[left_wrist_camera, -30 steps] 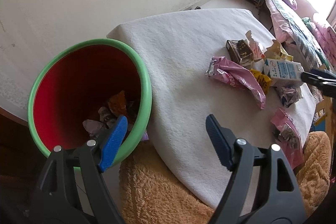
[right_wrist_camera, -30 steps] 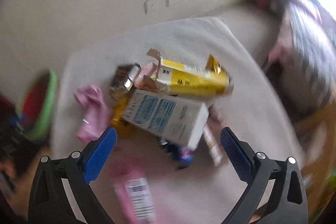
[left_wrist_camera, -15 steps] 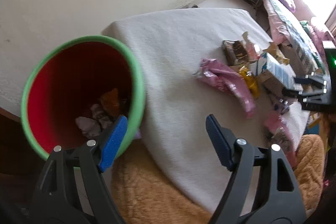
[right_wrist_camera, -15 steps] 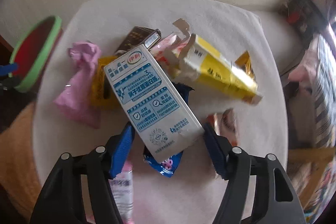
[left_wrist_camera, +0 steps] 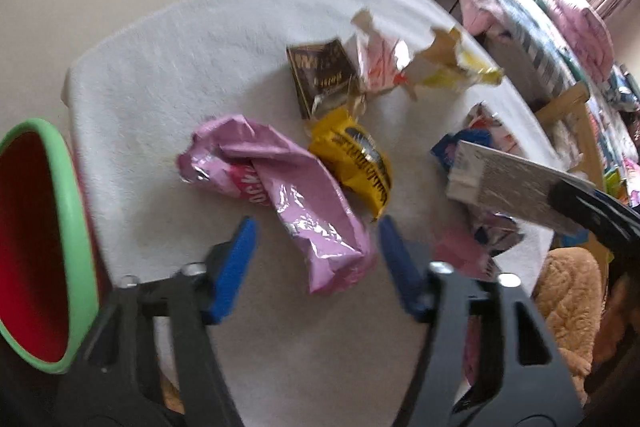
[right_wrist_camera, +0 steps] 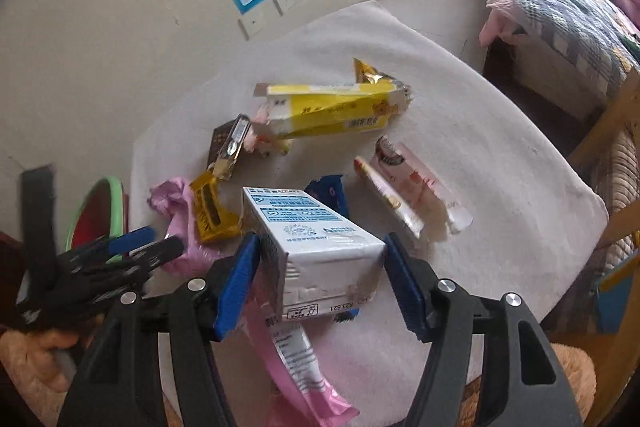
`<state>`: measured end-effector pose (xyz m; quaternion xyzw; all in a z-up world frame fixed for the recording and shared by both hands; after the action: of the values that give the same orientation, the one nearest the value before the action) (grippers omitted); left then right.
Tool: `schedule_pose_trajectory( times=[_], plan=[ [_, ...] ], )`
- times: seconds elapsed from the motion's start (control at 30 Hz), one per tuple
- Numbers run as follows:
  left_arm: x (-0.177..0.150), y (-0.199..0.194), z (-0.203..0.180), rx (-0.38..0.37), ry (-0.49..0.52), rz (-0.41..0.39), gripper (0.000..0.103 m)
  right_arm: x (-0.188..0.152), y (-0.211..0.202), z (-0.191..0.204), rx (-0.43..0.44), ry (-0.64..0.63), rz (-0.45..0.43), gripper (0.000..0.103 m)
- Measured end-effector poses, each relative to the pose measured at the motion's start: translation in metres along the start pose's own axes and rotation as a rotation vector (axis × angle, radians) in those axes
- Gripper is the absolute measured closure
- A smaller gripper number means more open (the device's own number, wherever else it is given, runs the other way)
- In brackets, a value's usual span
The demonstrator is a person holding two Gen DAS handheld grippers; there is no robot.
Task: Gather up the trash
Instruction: 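Grasp the pink wrapper with the left tool while the right tool grasps the milk carton, then carry the pink wrapper over the red bin and open the left tool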
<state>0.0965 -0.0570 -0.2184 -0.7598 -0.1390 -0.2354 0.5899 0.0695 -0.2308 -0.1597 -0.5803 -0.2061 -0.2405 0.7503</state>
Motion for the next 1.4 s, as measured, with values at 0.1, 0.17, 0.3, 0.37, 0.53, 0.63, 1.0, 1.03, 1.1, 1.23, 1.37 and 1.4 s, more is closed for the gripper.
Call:
schedule_pose_trajectory(
  times=[0.1, 0.17, 0.3, 0.37, 0.53, 0.63, 1.0, 1.03, 1.1, 1.23, 1.37, 1.4],
  plan=[
    [-0.009, 0.001, 0.002, -0.009, -0.008, 0.026, 0.066, -0.017, 0.003, 0.013, 0.051, -0.011, 0.065, 0.041],
    [-0.014, -0.003, 0.007, -0.022, -0.018, 0.038, 0.068, -0.024, 0.005, 0.021, 0.072, -0.024, 0.091, 0.041],
    [-0.026, -0.015, 0.022, -0.017, -0.034, 0.038, 0.068, -0.027, 0.008, 0.029, 0.103, -0.032, 0.1, 0.034],
    [-0.029, -0.02, 0.029, -0.011, -0.042, 0.033, 0.068, -0.024, 0.008, 0.03, 0.086, -0.047, 0.086, 0.033],
    [-0.021, -0.024, 0.039, 0.005, -0.068, -0.002, 0.062, -0.02, 0.006, 0.037, 0.077, -0.089, 0.061, 0.033],
    [-0.017, -0.023, 0.039, 0.014, -0.06, -0.017, 0.056, -0.025, 0.01, 0.045, 0.078, -0.118, 0.071, 0.033],
    [-0.026, -0.015, 0.045, 0.022, -0.073, 0.011, 0.069, -0.054, 0.03, 0.067, 0.07, -0.207, 0.138, 0.048],
    [-0.025, -0.017, 0.046, 0.026, -0.075, 0.006, 0.07, -0.056, 0.032, 0.067, 0.068, -0.212, 0.146, 0.05],
    [-0.023, -0.022, 0.048, 0.033, -0.073, -0.01, 0.07, -0.055, 0.031, 0.069, 0.065, -0.218, 0.134, 0.05],
    [-0.017, -0.034, 0.05, 0.053, -0.044, -0.048, 0.07, -0.046, 0.023, 0.069, 0.081, -0.188, 0.095, 0.051],
    [-0.007, -0.049, 0.05, 0.06, -0.035, -0.095, 0.07, -0.033, 0.013, 0.068, 0.092, -0.155, 0.047, 0.051],
    [-0.004, -0.054, 0.049, 0.061, -0.033, -0.109, 0.07, -0.029, 0.01, 0.068, 0.093, -0.15, 0.032, 0.051]
  ],
)
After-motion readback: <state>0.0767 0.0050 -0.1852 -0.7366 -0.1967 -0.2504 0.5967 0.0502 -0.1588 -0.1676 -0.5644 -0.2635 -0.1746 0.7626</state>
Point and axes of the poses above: each gripper's, at about its wrist camera, not at the fingertips, and y roughly the way its jaws point, z to its left, x to its top, the point moved 8 cm from there along y, roughly the way its jaws point, and after that the axes turned 12 degrees about -z, right-handed, at the moved point
